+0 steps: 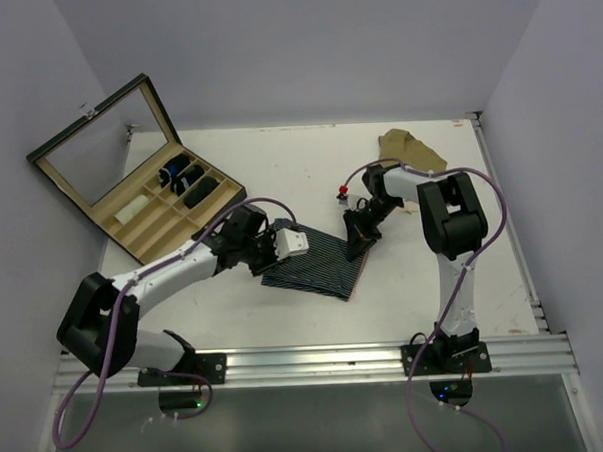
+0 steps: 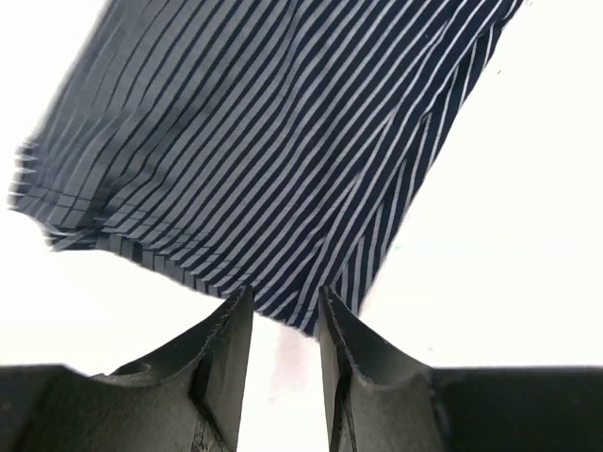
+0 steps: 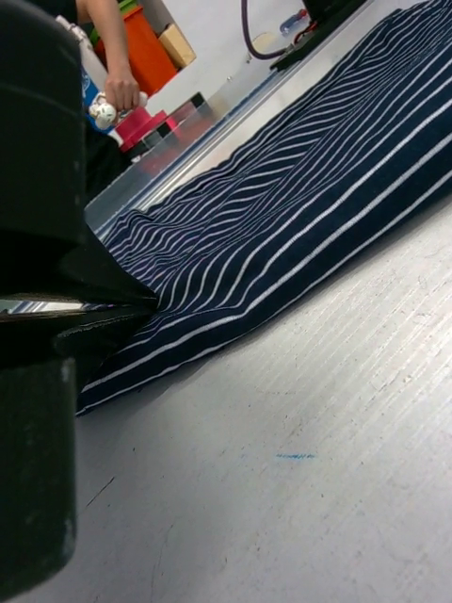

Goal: Roll the underwear
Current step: Fold the underwear

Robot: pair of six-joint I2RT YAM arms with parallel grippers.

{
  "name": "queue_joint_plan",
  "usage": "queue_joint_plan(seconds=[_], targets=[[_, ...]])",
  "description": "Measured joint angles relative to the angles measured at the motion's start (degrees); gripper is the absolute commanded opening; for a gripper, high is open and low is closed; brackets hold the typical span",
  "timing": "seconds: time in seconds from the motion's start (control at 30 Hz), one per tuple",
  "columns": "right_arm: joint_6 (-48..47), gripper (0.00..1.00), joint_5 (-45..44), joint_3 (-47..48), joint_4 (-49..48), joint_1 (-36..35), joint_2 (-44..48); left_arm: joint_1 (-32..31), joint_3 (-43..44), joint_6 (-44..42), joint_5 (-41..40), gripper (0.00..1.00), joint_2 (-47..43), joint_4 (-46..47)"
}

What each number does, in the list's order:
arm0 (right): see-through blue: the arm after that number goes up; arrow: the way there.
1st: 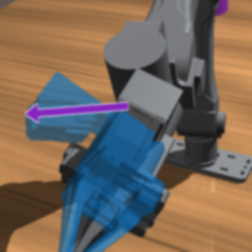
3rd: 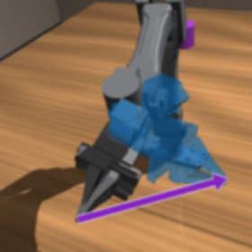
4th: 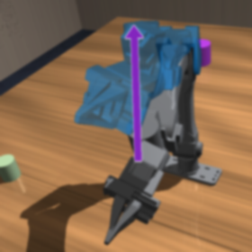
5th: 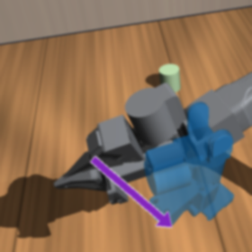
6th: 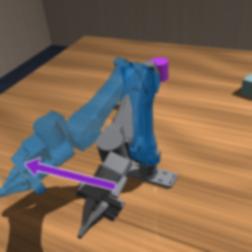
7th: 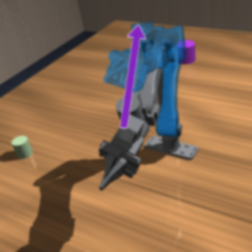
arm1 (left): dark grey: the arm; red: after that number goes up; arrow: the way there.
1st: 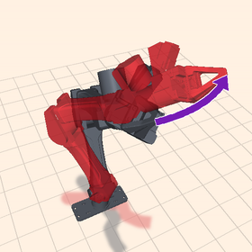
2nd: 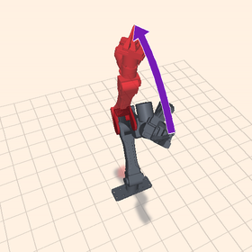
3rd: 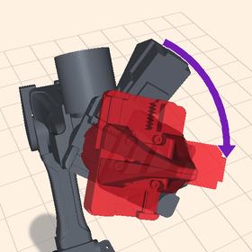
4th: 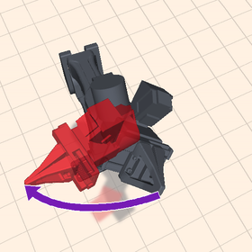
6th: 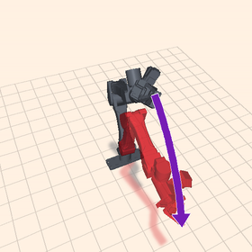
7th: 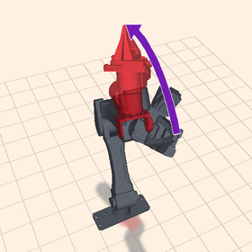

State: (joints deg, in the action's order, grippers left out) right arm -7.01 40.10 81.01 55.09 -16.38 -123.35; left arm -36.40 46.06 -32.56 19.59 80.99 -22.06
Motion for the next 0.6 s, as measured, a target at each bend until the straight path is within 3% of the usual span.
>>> queue_joint_plan(seconds=[0.13, 0.27, 0.43, 0.5, 0.6], targets=[[-0.7, 0.14, 0.0, -0.2, -0.1, -0.1, 0.9, 0.0, -0.2, -4.6, -1.5, 0.31, -3.7, 0.0], [-1.2, 0.14, -1.1, -1.8, -2.7, -0.5, 6.6, 3.0, -1.3, -3.9, 0.1, 0.34, -4.0, -1.1], [3.5, 0.13, 0.9, -1.9, -10.0, -2.1, 17.3, 23.8, 4.6, 3.3, 17.9, 0.40, 3.3, -3.5], [6.7, 0.21, 1.6, -2.0, -14.5, -4.7, 20.8, 30.0, 7.2, 6.8, 23.6, 0.45, 6.7, -2.4], [10.9, 0.22, 1.6, -2.3, -21.4, -11.7, 22.7, 33.6, 8.1, 12.6, 32.4, 0.52, 9.7, -0.4]])
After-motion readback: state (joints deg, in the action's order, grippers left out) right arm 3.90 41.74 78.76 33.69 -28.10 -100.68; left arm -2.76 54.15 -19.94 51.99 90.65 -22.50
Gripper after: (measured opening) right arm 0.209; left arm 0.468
